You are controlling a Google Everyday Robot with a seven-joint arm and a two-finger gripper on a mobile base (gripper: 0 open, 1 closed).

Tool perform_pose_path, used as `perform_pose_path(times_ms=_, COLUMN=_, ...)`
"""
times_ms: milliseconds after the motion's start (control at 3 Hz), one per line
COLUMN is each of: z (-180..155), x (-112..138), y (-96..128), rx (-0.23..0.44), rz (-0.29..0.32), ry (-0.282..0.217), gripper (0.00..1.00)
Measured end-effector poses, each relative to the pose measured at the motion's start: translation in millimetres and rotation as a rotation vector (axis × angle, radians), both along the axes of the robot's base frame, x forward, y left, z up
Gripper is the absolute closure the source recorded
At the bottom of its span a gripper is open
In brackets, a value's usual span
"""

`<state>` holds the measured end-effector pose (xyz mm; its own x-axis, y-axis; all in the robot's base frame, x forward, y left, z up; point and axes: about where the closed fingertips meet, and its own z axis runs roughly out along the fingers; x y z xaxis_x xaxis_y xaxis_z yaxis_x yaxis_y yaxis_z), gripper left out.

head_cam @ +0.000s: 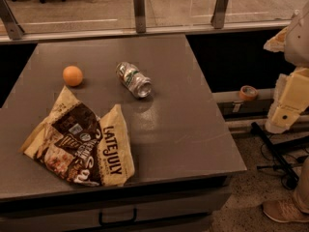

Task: Place 7up can upright

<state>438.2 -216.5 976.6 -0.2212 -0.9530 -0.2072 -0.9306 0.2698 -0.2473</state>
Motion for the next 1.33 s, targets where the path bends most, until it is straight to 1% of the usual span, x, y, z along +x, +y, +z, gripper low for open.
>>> perform_pose_path(times_ms=333, z=0, x=0, y=0, rx=0.000, rz=0.000, ry=0.000, gripper=0.00)
perform_pose_path(times_ms=667, z=-1, x=11, y=11, rx=0.041, rz=-0.057, ry=0.006, gripper=0.00)
perform_pose_path(times_ms=1000, z=-13, x=50, y=56, rx=0.107, rz=-0.138, ry=0.014, gripper=0.00)
perform_pose_path(times_ms=1333, z=-28, x=86, y=98, rx=0.142, rz=-0.232, ry=0.045, gripper=0.00)
